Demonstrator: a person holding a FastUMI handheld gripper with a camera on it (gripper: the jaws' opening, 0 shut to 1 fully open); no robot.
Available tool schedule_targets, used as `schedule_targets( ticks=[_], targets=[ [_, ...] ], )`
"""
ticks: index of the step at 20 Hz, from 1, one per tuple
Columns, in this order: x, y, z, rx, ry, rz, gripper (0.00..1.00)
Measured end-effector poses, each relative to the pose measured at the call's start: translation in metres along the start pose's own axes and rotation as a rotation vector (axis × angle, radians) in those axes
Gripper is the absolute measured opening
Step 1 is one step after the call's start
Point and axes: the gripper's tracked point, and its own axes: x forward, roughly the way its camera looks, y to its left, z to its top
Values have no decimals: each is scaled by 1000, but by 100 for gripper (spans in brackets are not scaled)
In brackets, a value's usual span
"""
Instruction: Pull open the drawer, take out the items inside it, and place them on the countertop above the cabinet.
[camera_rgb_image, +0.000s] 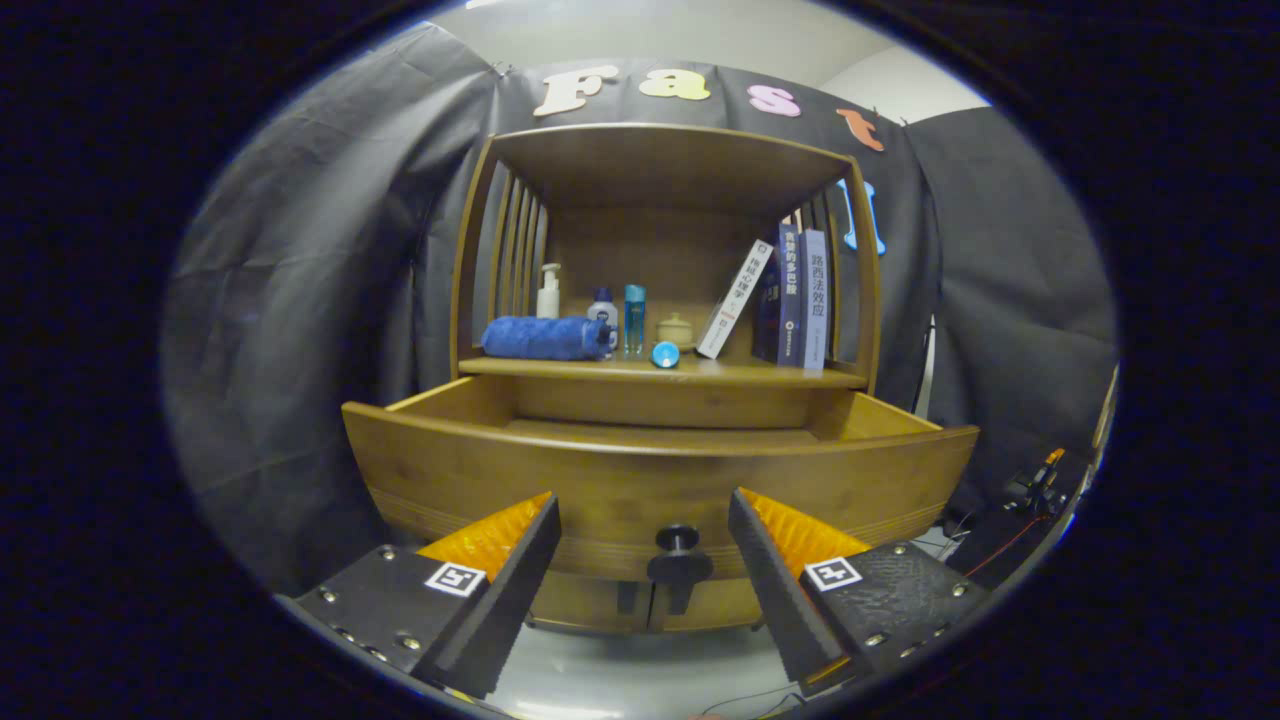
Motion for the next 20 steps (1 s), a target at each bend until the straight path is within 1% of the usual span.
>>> schedule_targets(
  ticks=[2,3,4,5,8,12,13,14,16,19,20],
  targets=[
    [1,9,-14,-9,26,18,100],
    [3,9,-20,-32,36,9,100],
    [4,1,-21,-48,33,-17,100],
    [6,1,-26,-47,46,-20,100],
    [13,-3,-29,-4,59,-30,100],
    [32,-13,-35,26,73,-71,100],
    [35,-11,-42,38,103,-49,100],
    [42,-12,-43,85,83,-50,100],
    [42,-9,-42,103,80,-34,98],
    [49,-9,-44,127,114,-8,99],
    [53,-9,-41,146,106,-4,99]
  ],
)
